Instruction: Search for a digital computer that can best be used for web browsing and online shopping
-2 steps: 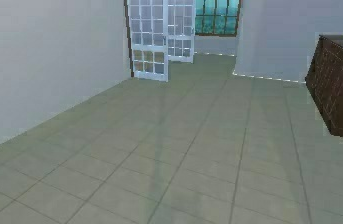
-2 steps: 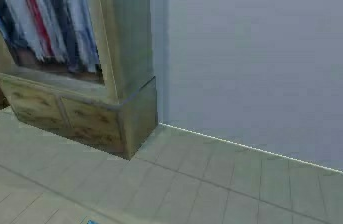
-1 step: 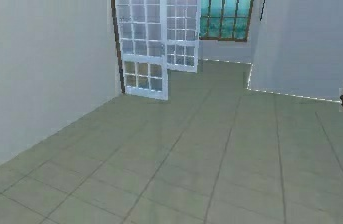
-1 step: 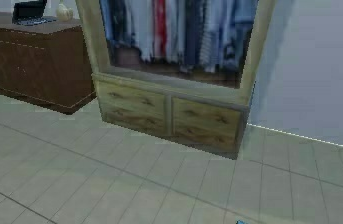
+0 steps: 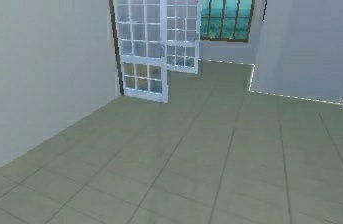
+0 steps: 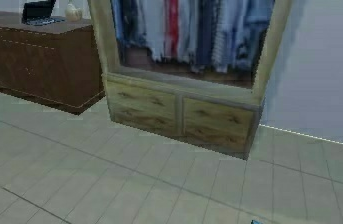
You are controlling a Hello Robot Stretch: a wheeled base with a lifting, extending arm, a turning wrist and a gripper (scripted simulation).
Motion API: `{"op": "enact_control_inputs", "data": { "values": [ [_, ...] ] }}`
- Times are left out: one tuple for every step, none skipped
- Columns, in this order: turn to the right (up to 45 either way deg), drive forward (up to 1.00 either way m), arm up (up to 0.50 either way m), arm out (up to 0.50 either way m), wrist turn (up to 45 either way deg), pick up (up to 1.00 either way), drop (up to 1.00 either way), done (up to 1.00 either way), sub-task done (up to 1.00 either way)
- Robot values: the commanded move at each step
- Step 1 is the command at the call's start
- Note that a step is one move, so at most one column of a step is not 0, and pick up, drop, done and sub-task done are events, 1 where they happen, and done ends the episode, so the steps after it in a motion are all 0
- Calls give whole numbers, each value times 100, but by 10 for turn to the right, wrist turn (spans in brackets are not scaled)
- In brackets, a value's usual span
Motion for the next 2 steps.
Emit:
{"op": "enact_control_inputs", "data": {
  "values": [
    [450,0,0,0,0,0,0,0,0],
    [60,0,0,0,0,0,0,0,0]
  ]
}}
